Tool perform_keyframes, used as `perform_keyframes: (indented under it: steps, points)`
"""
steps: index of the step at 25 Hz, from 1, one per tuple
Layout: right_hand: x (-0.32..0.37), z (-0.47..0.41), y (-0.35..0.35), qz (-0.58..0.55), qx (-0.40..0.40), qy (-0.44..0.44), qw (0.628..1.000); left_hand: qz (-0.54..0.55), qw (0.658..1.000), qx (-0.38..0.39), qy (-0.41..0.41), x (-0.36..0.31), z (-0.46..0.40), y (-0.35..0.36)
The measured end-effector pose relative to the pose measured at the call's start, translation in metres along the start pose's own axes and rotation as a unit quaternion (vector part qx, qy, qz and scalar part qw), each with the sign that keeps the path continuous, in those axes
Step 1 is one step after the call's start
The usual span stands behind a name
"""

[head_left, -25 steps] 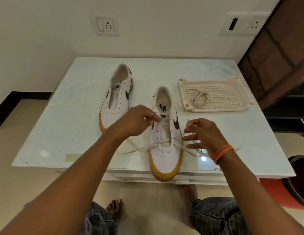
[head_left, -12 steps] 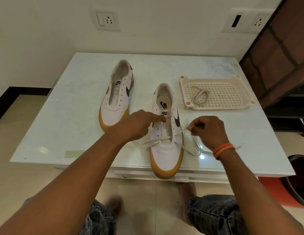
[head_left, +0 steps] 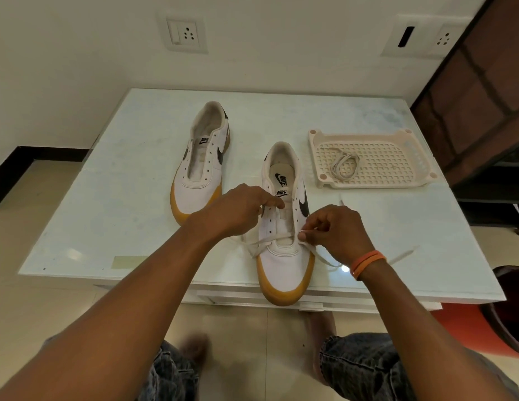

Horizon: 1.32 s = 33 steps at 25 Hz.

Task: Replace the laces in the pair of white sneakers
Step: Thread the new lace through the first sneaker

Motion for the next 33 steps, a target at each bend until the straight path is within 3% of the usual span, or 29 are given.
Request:
perform_keyframes:
  steps: [2, 4, 6, 8, 11, 14, 19, 22, 24, 27, 29, 33]
  points:
    - [-0.001, -0.001, -0.005, -0.004, -0.021, -0.002, 1.000, -0.001, 1.000, -0.004, -0.001, -0.001, 0.000, -0.001]
    - [-0.007, -0.003, -0.025, -0.098, -0.088, 0.024, 0.991, 0.005, 1.000, -0.008, -0.002, -0.001, 0.001, -0.003]
    - [-0.016, -0.006, -0.050, -0.195, -0.190, 0.050, 0.961, 0.006, 1.000, -0.010, -0.001, -0.001, 0.002, -0.004]
    - [-0.020, -0.006, -0.061, -0.230, -0.238, 0.055, 0.942, 0.006, 1.000, -0.012, 0.003, -0.002, 0.002, -0.005]
    - [-0.007, -0.002, -0.040, -0.229, -0.141, 0.058, 0.961, 0.012, 1.000, -0.014, 0.011, -0.002, 0.000, -0.005]
    - [0.004, 0.002, -0.008, -0.133, -0.012, 0.035, 0.990, 0.004, 1.000, -0.015, 0.018, -0.001, -0.001, -0.004]
    - [-0.001, -0.002, -0.007, -0.048, -0.018, 0.018, 0.999, -0.005, 1.000, -0.015, 0.010, -0.002, 0.002, -0.005]
    - [-0.009, -0.006, -0.036, -0.085, -0.153, 0.034, 0.984, -0.008, 1.000, -0.015, 0.007, -0.003, 0.003, -0.007]
    - [-0.011, -0.005, -0.044, -0.115, -0.196, 0.038, 0.973, -0.003, 1.000, -0.015, 0.012, -0.002, 0.004, -0.007]
    - [-0.005, -0.001, -0.023, -0.138, -0.078, 0.039, 0.987, 0.001, 1.000, -0.019, 0.011, -0.003, 0.003, -0.007]
    - [-0.002, 0.000, -0.005, -0.093, -0.002, 0.024, 0.995, -0.003, 1.000, -0.018, 0.011, -0.003, 0.002, -0.006]
    - [-0.002, -0.002, 0.003, -0.024, 0.004, -0.014, 1.000, -0.001, 1.000, -0.021, 0.011, -0.003, 0.002, -0.006]
Point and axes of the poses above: each hand's wrist, its own z-axis away from the middle knuckle, its own y-axis out of the palm, x = y × z, the point moved 1 cm from there along -z, towards the middle knuckle, and after that the axes turned 14 degrees about -z, right-handed, at the moved point
